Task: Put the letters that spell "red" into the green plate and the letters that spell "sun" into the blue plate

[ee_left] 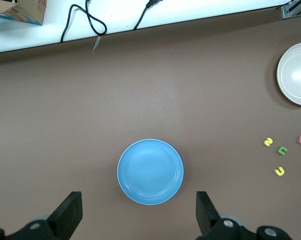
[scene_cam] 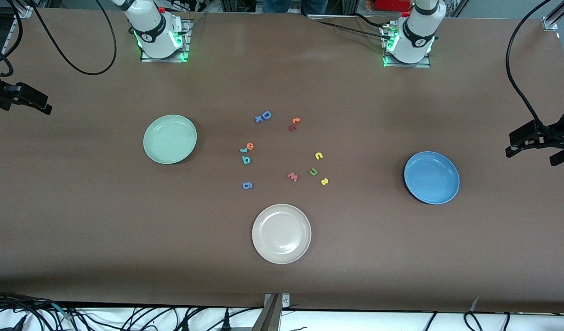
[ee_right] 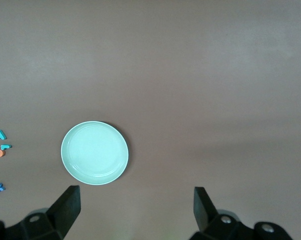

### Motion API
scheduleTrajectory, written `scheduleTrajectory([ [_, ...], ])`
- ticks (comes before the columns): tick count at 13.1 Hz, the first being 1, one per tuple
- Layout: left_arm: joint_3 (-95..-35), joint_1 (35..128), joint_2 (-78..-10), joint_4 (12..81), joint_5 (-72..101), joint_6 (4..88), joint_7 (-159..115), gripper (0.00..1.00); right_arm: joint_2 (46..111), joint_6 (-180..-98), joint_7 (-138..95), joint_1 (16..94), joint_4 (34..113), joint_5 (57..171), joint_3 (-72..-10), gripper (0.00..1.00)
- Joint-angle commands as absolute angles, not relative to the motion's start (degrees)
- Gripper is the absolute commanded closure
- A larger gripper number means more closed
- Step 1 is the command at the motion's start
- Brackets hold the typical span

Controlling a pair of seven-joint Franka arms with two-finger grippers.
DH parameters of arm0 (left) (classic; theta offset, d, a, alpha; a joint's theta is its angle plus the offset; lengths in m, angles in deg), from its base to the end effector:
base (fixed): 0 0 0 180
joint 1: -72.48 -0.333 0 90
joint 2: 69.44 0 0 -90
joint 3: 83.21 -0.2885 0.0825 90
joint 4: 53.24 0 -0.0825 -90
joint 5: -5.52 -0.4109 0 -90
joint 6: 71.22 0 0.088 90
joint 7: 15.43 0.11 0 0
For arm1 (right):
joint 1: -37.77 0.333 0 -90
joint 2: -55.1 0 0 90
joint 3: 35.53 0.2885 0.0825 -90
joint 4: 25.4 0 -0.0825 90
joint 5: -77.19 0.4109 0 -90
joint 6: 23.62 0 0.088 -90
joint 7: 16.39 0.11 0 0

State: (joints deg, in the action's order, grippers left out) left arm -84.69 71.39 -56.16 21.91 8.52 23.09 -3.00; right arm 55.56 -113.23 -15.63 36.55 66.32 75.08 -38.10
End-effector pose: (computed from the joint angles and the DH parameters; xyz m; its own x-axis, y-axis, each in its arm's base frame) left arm 0.6535 0.0220 0.5883 0.9795 -0.1687 0.1100 -0.1722 -0.9848 0.0233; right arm 0.5800 -0.0424 0.5739 0.9958 -0.0795 -0.0443 -0.0779 -0.9962 0.0377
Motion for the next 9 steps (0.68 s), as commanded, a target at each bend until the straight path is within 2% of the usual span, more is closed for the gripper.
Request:
scheduleTrajectory([
  [1,-84.7,71.7,-55.4,20.0,7.1,22.4,-3.4,0.0,54.7,-112.9,-15.7,36.9,67.0,76.1,-38.5,0.0],
  [9,-83.8,72.0,-55.6,19.9,7.2,22.3,-3.5,0.0,54.7,-112.9,-16.2,36.9,67.0,75.7,-38.4,0.0],
])
